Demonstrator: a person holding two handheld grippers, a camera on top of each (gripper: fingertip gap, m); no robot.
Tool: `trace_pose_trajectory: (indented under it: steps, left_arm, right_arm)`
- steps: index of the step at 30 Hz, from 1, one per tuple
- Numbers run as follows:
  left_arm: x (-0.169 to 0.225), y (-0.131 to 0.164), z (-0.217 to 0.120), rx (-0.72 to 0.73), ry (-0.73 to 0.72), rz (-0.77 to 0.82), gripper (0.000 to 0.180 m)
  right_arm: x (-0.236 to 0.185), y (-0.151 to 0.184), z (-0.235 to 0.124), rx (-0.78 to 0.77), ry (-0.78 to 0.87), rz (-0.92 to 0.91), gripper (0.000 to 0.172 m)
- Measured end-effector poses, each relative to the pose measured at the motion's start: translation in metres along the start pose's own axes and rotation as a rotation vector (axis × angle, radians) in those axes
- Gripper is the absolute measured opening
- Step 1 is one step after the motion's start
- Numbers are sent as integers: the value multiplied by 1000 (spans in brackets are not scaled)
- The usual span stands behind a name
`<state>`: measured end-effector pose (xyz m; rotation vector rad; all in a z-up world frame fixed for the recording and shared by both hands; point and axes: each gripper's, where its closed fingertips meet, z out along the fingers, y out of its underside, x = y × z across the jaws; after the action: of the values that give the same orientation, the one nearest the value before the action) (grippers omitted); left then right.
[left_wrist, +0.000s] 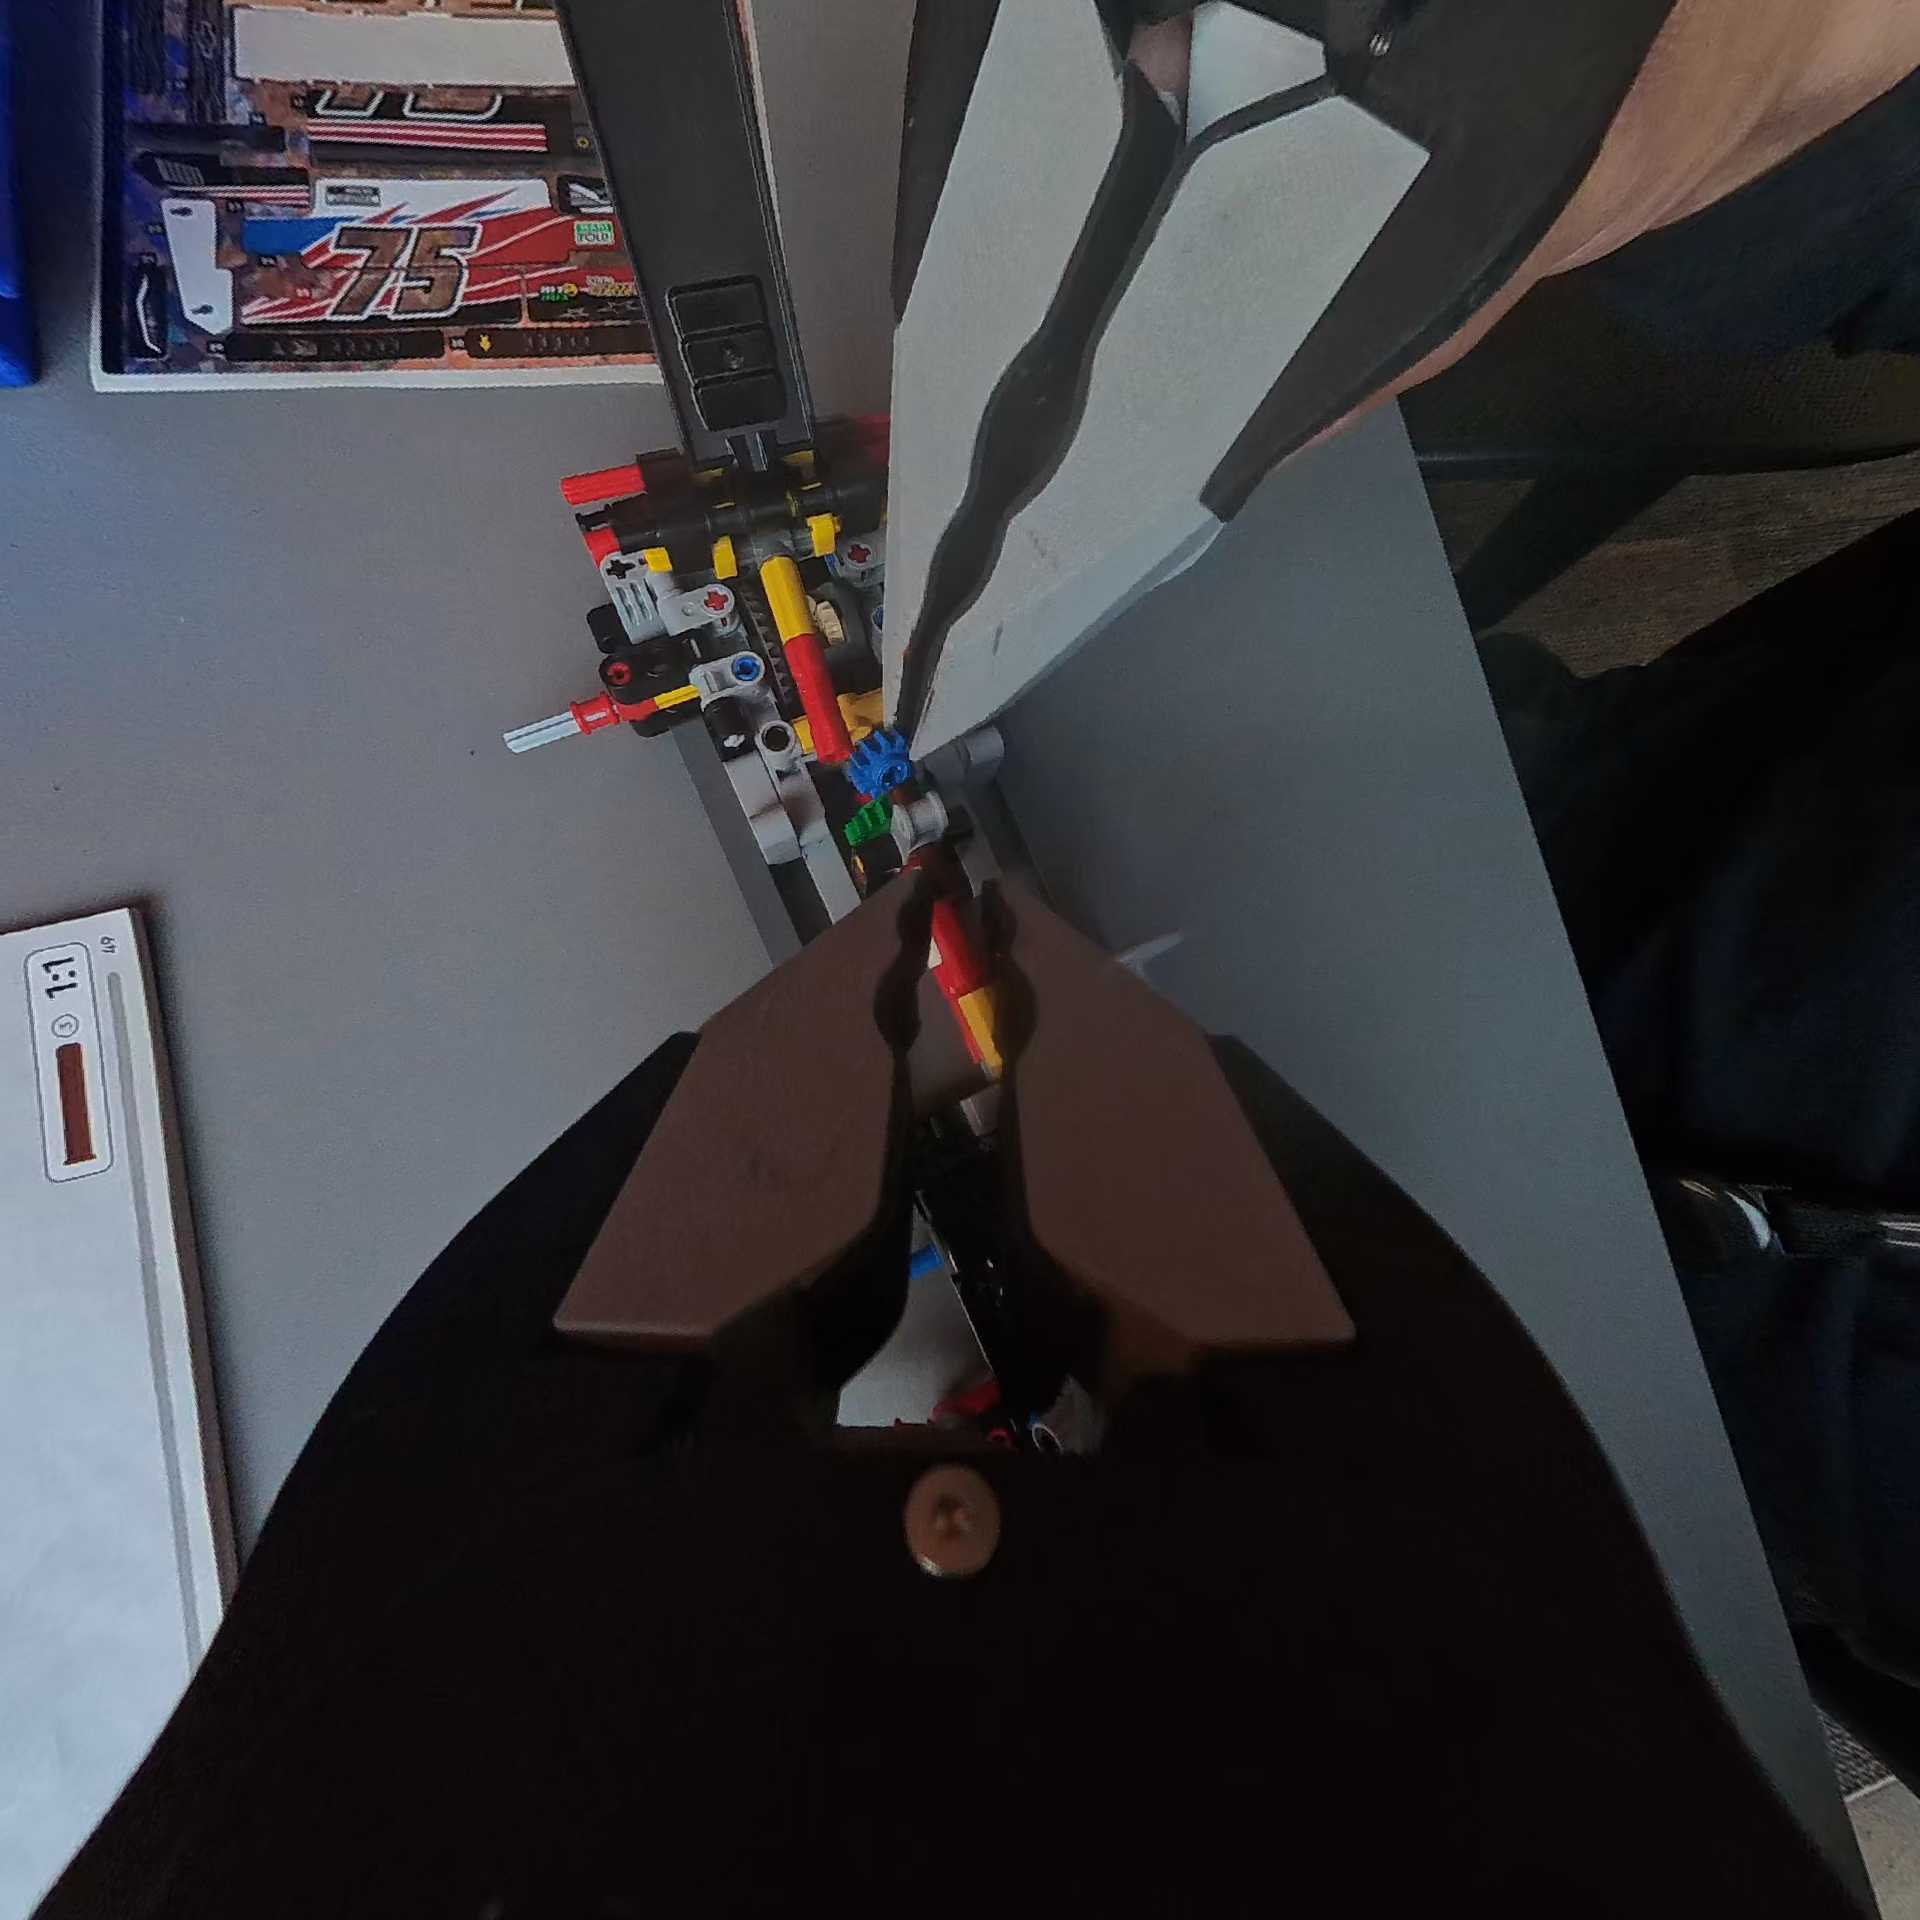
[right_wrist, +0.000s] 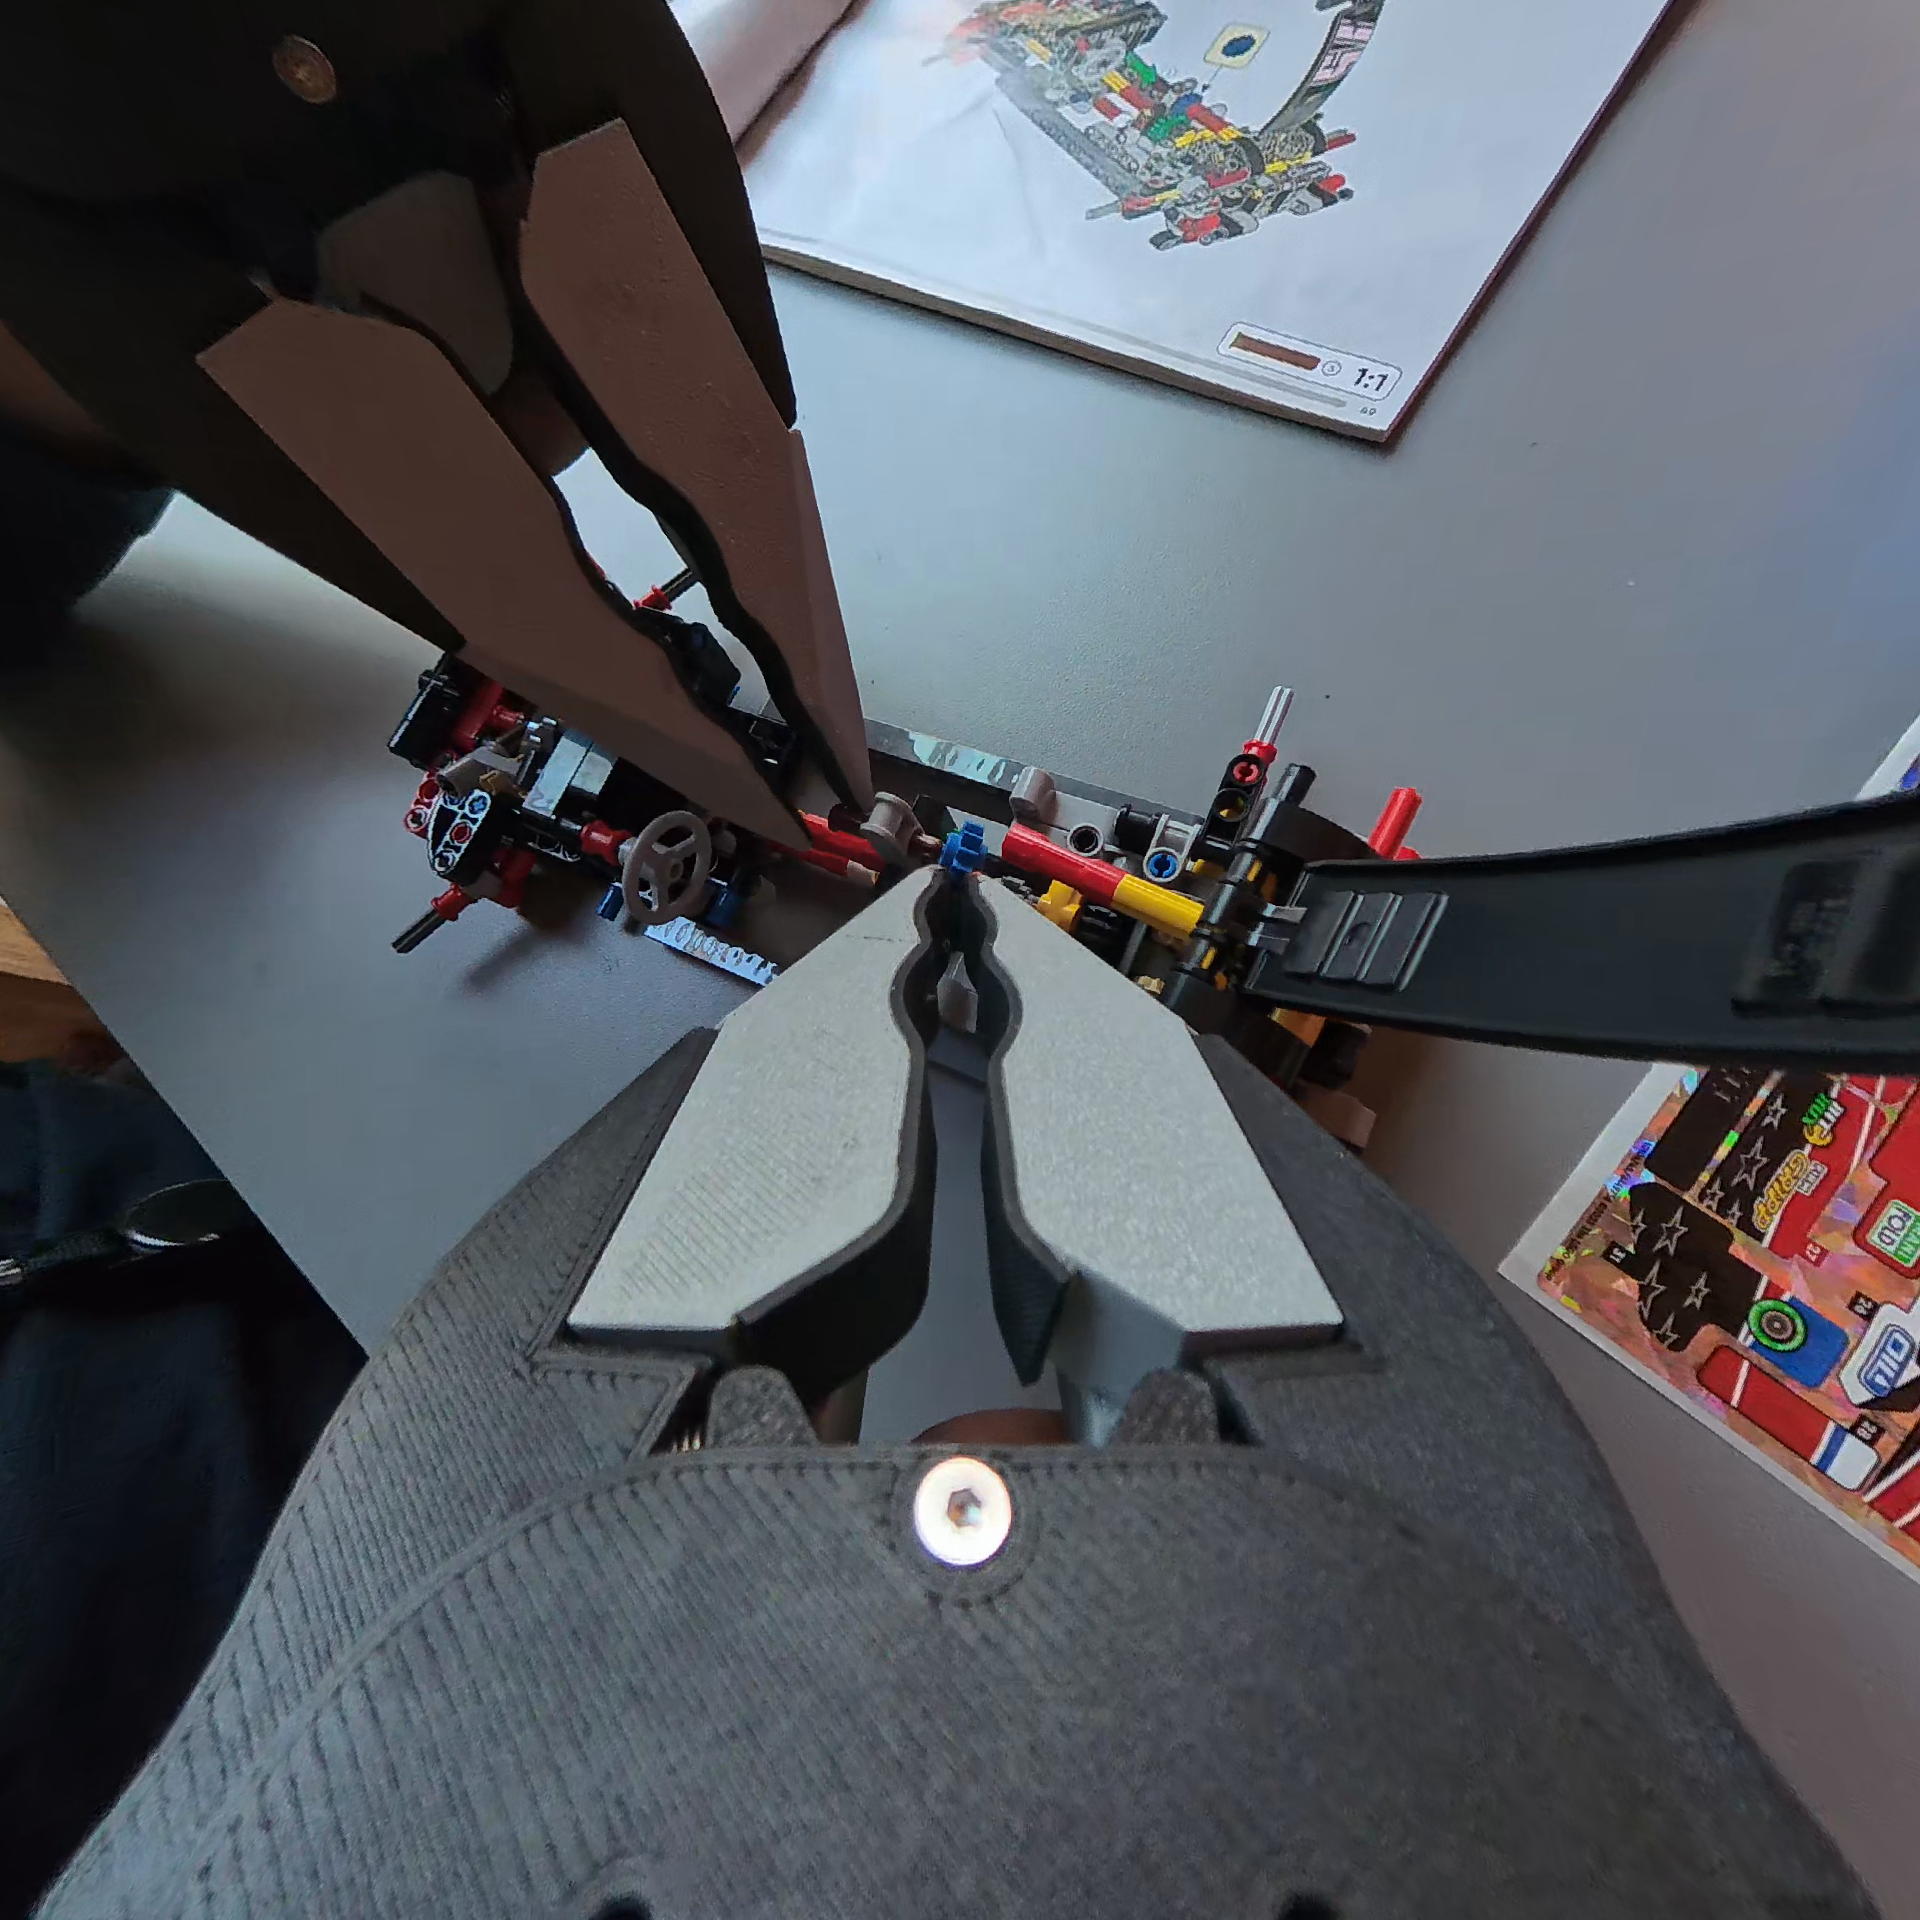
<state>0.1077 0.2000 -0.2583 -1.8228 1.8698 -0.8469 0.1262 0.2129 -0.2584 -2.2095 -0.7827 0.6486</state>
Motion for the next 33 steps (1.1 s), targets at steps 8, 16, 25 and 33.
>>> trace_pose_trajectory:
  steps: [8,16,25,33]
  left_arm:
    - [-2,-3,-2,19,-11,7,0]
    - [-1,-1,-2,1,-20,17,4]
    - [-1,1,0,-17,-33,65,5]
    - [-7,-2,-3,-20,-57,101,6]
  right_arm:
    - [-1,1,1,-23,29,-43,0]
    - [-3,1,1,-27,35,-56,0]
    - [-2,1,1,-30,41,-74,0]
    - [-1,0,1,-34,40,-90,0]
